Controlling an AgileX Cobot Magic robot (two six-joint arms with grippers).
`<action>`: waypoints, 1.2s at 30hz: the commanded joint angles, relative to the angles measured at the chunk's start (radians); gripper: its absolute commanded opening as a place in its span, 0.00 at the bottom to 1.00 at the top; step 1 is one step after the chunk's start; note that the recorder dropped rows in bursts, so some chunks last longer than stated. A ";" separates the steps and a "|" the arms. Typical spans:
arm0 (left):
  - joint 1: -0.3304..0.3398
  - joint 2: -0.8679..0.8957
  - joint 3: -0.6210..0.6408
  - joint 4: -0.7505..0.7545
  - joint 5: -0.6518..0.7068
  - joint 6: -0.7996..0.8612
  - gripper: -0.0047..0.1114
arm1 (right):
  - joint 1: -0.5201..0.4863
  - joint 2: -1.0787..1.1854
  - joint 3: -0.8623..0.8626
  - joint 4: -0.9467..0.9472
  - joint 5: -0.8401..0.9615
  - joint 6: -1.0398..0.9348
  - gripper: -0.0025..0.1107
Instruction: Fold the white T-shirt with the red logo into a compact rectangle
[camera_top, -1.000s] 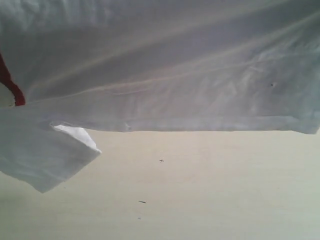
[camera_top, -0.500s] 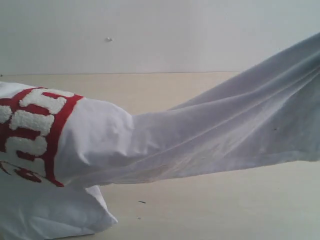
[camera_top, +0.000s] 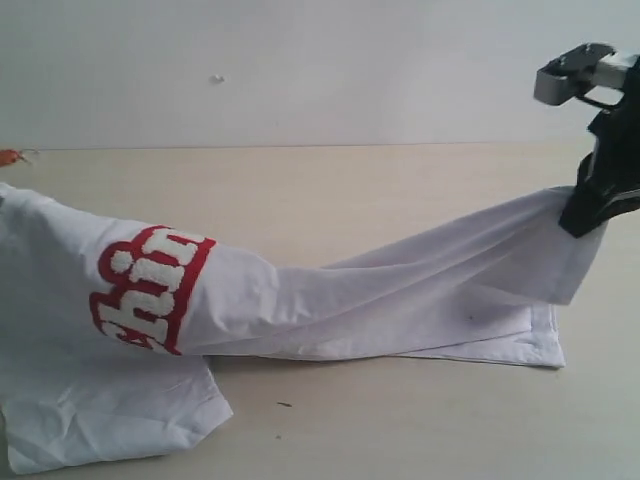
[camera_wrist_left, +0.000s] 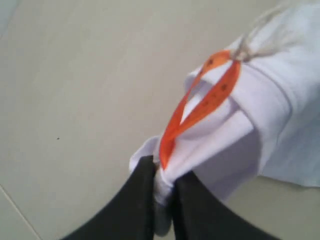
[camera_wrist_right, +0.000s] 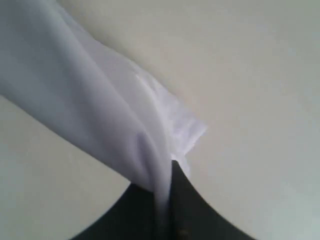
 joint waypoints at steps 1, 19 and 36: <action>0.003 0.163 -0.054 0.000 -0.078 0.037 0.04 | 0.001 0.190 -0.135 -0.014 0.008 0.006 0.02; 0.035 0.499 -0.120 0.000 -0.643 0.002 0.04 | 0.001 0.451 -0.277 -0.249 -0.531 -0.005 0.02; 0.035 0.313 -0.120 -0.008 -0.398 0.116 0.04 | 0.001 0.306 -0.301 -0.203 -0.248 0.064 0.02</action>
